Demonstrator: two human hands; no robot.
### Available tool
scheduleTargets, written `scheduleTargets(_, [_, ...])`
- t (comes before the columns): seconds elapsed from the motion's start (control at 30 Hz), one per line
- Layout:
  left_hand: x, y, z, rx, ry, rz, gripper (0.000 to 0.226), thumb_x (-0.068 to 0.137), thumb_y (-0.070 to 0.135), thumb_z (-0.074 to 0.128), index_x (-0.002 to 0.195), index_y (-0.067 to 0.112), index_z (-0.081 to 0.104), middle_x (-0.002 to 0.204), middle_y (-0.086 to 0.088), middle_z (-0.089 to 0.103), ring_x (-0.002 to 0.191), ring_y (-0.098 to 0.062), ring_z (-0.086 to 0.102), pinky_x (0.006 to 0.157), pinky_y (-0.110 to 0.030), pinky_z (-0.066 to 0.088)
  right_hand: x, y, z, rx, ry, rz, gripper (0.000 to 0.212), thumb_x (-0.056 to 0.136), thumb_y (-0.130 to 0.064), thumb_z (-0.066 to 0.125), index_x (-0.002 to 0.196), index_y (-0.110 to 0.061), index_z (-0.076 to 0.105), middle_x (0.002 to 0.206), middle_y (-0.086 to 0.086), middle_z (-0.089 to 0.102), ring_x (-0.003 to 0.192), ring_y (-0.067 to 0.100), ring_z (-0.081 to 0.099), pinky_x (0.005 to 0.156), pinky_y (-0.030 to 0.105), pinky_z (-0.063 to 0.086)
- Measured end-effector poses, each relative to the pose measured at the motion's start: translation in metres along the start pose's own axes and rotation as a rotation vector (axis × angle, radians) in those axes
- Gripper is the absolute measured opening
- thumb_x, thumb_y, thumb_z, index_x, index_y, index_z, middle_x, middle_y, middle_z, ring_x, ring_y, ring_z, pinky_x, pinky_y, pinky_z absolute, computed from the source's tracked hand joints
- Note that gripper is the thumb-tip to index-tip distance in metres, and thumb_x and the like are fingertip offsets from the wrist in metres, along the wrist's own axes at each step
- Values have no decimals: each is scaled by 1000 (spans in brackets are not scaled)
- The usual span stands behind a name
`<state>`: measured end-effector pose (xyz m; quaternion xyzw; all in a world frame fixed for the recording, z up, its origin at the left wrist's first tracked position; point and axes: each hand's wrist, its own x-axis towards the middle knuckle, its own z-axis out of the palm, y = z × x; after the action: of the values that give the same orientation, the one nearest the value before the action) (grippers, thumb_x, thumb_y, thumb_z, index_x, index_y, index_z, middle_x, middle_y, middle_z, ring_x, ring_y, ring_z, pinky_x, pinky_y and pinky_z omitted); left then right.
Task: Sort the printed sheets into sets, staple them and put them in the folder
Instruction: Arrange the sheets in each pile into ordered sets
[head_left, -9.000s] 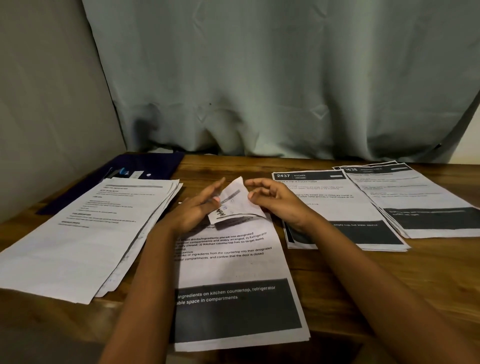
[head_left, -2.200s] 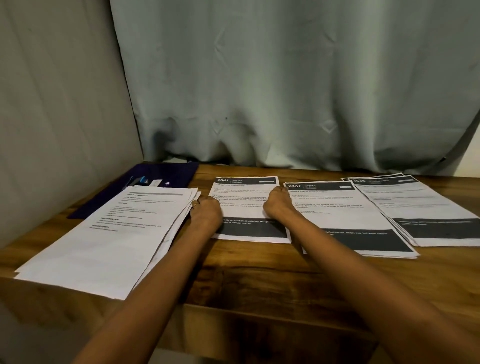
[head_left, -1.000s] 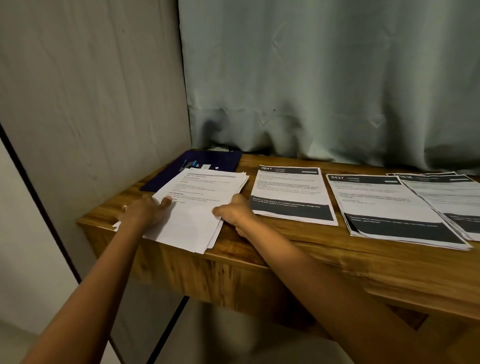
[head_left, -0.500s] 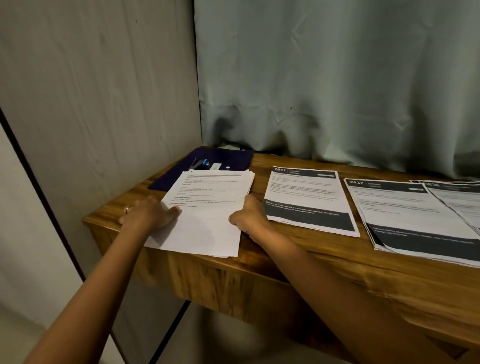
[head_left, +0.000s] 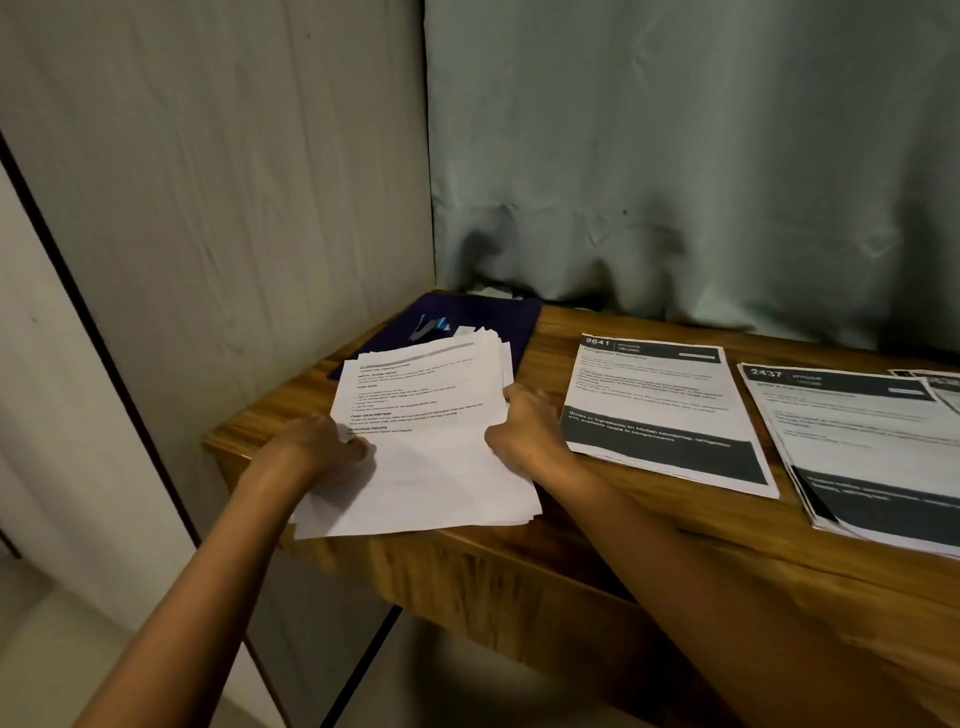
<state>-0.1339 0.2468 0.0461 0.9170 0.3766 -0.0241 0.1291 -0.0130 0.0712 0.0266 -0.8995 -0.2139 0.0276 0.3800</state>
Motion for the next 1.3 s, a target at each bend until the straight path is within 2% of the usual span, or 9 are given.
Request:
scheduleTargets(0.13, [-6,2,-4,-13,-22,9,58,96,45,47,139,6,39,137,-13,50,116,-26,53,77,-26,37,4,-3,4,-125,44,-11,57,81,-6,64,134,-12,44,138,8,39,130,30,29,108,42,31])
scheduleTargets(0.3, [-8,1,-6,-19,-8,30,63,91,50,54,138,9,41,134,-11,52,98,-19,50,73,-27,38,9,2,10,-40,116,-32,49,80,-19,74,122,-11,52,125,7,53,120,29,45,97,43,45])
scheduleTargets(0.43, [-11,0,-2,-42,3,20,78,85,55,60,143,11,32,142,-10,46,117,-26,52,76,-27,39,9,9,7,95,191,-68,21,88,-8,64,108,-10,57,103,8,65,93,21,62,72,25,49])
scheduleTargets(0.57, [-18,3,8,-72,42,16,91,80,66,59,146,14,26,149,-10,36,131,-33,41,95,-38,44,10,12,6,88,249,-72,17,90,-11,61,107,-10,60,100,6,66,90,20,63,74,29,54])
scheduleTargets(0.67, [-22,10,16,-66,80,113,91,85,68,47,153,20,9,161,-7,9,146,-34,12,114,-50,20,10,15,8,104,266,-72,15,89,-12,63,105,-12,64,96,6,68,87,20,64,73,30,55])
scheduleTargets(0.77, [-20,16,28,18,30,230,78,92,64,33,153,27,2,161,-4,-7,147,-33,-7,118,-53,-1,7,16,9,44,318,-167,16,88,-7,63,103,-13,66,99,5,66,91,20,62,78,35,56])
scheduleTargets(0.93, [-17,20,36,81,-9,247,67,97,59,24,152,23,12,162,-4,2,148,-32,-3,114,-55,-9,3,17,13,-17,299,-335,18,89,-1,58,98,-13,69,103,5,65,100,18,55,82,33,52])
scheduleTargets(1.1, [-3,31,26,78,-1,254,64,96,60,26,148,22,26,159,-3,19,147,-28,12,115,-56,-2,1,16,12,-19,203,-307,17,89,-3,60,101,-14,63,102,5,66,92,17,61,75,30,56])
scheduleTargets(1.3, [23,51,19,-619,219,344,70,96,43,48,152,17,14,159,-8,18,143,-30,25,113,-46,28,1,18,11,30,181,-247,21,88,3,58,100,-15,60,102,5,66,91,19,62,77,32,57])
